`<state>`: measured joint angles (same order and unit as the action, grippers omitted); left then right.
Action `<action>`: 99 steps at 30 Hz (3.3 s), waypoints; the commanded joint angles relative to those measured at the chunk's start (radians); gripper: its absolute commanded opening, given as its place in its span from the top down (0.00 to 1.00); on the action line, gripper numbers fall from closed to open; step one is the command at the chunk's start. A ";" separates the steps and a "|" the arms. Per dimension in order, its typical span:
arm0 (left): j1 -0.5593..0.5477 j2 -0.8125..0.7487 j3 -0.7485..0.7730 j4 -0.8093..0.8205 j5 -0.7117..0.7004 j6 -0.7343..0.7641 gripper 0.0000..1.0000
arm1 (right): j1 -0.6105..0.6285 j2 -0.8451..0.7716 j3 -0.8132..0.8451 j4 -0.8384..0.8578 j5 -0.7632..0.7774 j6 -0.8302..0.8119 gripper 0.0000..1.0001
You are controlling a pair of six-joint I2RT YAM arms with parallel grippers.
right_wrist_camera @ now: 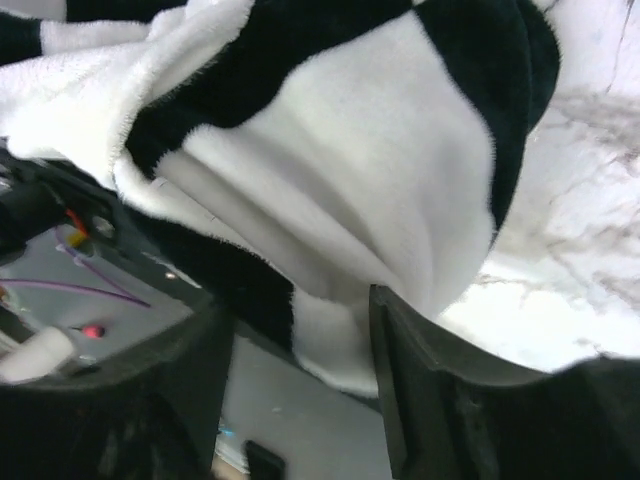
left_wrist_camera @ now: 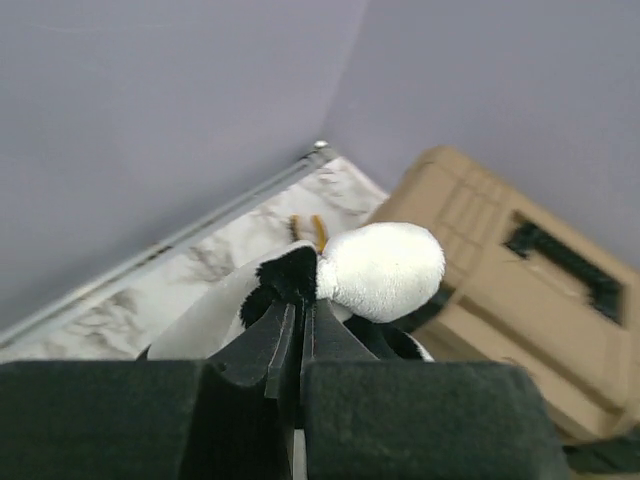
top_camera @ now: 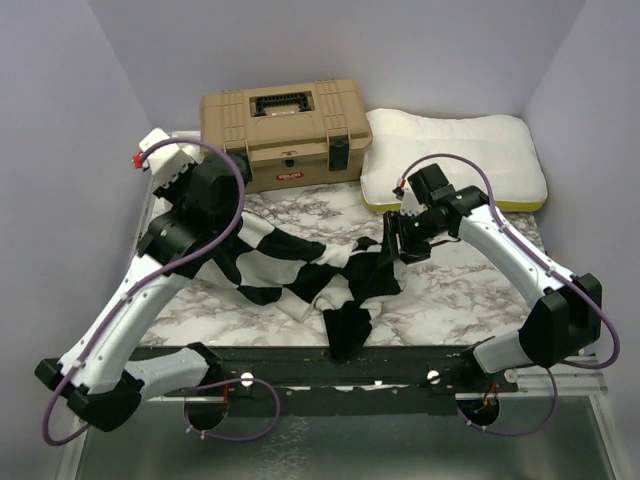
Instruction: Put the pillow into the pillowcase
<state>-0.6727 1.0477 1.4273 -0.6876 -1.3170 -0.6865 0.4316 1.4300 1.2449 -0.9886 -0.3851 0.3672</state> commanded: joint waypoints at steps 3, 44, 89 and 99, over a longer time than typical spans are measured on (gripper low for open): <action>0.286 0.208 0.069 -0.222 0.313 0.123 0.44 | -0.004 0.042 0.012 -0.023 0.079 -0.042 0.13; -0.349 0.655 -0.095 -0.144 0.734 -0.059 0.40 | -0.128 0.146 -0.111 0.186 -0.136 0.001 0.02; -0.273 0.369 -0.231 -0.203 0.629 0.021 1.00 | -0.126 0.037 -0.056 0.171 0.277 -0.088 0.88; -0.271 0.394 -0.151 -0.154 0.629 0.104 1.00 | -0.086 0.004 0.017 0.207 -0.075 -0.131 0.11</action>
<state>-0.9463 1.4418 1.2461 -0.8574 -0.6655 -0.6231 0.3111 1.4532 1.2270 -0.7940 -0.3061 0.2646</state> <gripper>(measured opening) 0.008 0.855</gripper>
